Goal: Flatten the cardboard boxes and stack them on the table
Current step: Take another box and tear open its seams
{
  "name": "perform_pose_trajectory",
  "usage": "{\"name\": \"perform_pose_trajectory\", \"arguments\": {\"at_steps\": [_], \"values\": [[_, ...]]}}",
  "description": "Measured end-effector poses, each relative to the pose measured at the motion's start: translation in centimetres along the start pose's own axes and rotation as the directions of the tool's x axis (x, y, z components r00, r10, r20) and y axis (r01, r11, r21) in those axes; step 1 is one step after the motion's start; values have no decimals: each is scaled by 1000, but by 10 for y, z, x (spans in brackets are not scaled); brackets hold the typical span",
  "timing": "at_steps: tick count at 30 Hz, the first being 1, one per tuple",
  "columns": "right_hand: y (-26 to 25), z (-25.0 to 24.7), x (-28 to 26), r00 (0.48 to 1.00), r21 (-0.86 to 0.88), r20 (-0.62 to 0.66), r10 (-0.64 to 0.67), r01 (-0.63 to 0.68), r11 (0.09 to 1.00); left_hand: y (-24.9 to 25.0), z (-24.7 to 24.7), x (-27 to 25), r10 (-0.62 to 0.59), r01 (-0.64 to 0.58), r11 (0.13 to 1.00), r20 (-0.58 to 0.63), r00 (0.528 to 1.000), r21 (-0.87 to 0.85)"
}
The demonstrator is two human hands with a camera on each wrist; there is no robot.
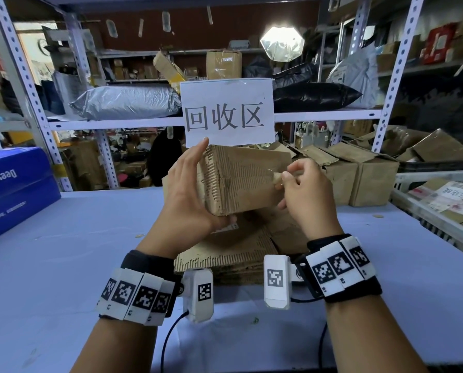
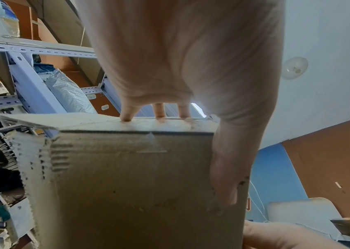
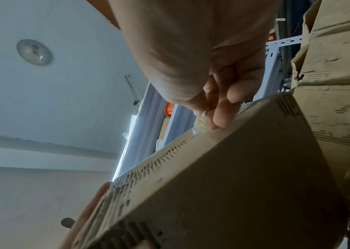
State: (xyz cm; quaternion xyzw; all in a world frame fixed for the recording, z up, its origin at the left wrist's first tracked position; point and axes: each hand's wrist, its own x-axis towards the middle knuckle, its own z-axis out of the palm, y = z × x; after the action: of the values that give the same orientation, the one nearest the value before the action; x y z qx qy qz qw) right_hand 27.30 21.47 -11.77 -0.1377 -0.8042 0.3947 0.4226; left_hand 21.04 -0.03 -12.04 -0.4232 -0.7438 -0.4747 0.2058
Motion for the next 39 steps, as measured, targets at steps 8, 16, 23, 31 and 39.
{"name": "perform_pose_trajectory", "arguments": {"at_steps": [8, 16, 23, 31, 39], "values": [[0, -5, 2, 996, -60, 63, -59, 63, 996, -2, -1, 1, 25, -25, 1000, 15, 1000, -2], [3, -14, 5, 978, -173, 154, -140, 166, 971, -7, -4, 3, 23, -23, 1000, 33, 999, 6], [6, -10, 3, 966, -163, 176, -189, 218, 962, -10, -5, 4, 12, -11, 998, 19, 1000, -61], [10, -2, 5, 978, -175, 79, -193, 205, 963, -13, -7, 3, -4, 7, 994, 28, 1000, -110], [14, 4, 1, 989, -164, -37, -141, 133, 977, -17, -10, 2, -10, 17, 991, 52, 999, -135]]}}
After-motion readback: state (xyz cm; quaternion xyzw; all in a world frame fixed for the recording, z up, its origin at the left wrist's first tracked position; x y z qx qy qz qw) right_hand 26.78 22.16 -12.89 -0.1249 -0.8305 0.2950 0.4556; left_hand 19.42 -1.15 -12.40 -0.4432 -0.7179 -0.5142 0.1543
